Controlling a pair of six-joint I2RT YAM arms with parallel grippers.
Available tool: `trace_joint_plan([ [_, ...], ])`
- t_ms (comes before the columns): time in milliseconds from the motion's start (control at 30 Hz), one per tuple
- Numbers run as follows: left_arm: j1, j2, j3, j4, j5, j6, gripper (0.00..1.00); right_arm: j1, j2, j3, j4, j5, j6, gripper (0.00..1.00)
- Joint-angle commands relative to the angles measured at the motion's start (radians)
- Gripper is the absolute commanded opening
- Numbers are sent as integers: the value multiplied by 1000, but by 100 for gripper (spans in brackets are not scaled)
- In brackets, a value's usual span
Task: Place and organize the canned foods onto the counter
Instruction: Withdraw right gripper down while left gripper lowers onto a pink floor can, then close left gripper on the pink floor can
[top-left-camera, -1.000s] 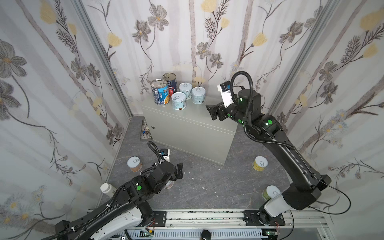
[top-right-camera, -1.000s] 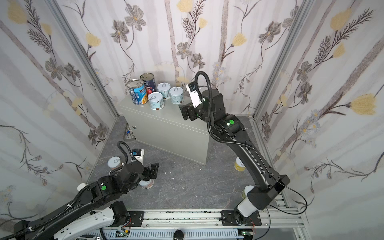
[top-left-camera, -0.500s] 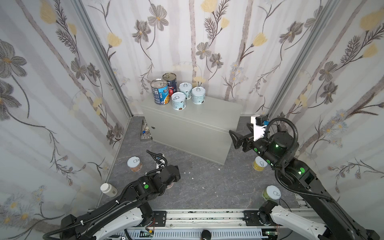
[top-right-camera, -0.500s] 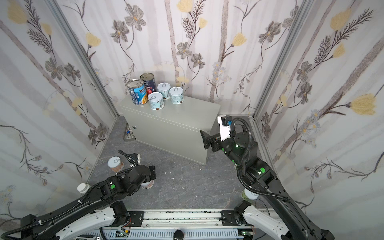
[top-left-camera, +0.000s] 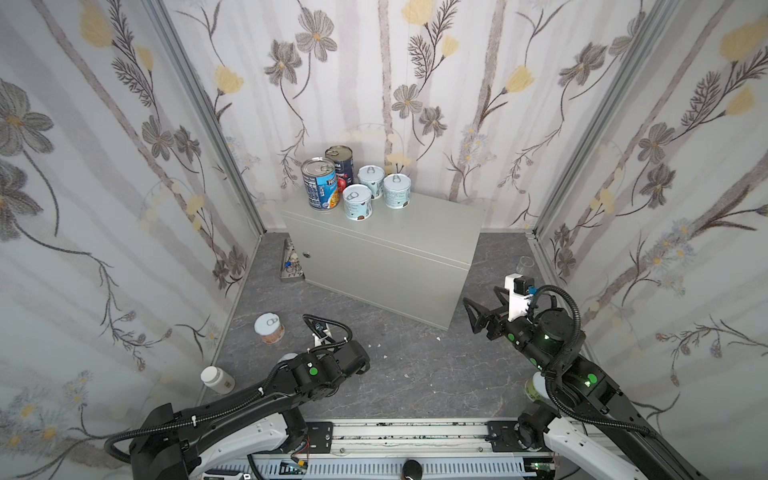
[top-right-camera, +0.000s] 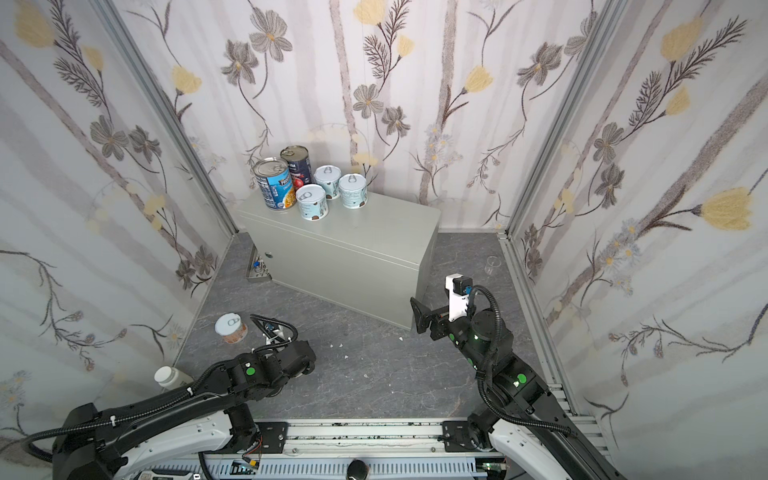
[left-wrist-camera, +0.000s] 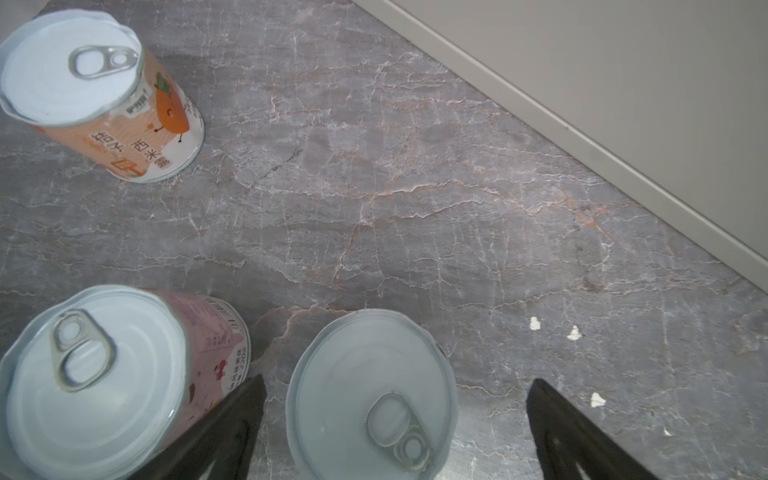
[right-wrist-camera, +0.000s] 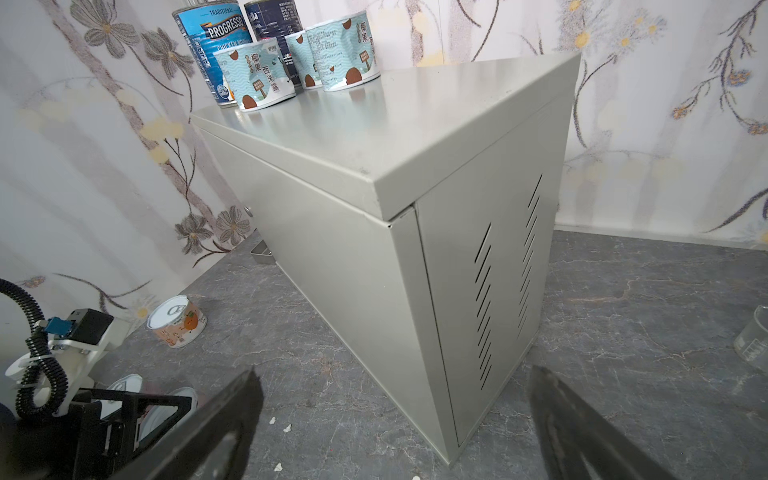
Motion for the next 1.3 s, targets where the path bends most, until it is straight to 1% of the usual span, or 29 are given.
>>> trace_joint_plan([
  [0,-10,2,-31,-14,-6,-89,98,-1,-22,-37,97,-15,37,100],
  [167,-12,20,-57,-5,1,-126,98,-1,-37,-91,142,-31,57,100],
  [367,-13,61,-100,70,31,-108,97,-1,-17,-106,160,-49,59,100],
  [700,-8,183,-100,155,32,-62,96,-10,4,-111,180,-72,57,100],
  [1000,30,247,-128,250,34,-31,94,-13,8,-116,182,-79,58,100],
  [1267,86,236,-134,291,57,28,90,-14,16,-120,189,-90,57,99],
])
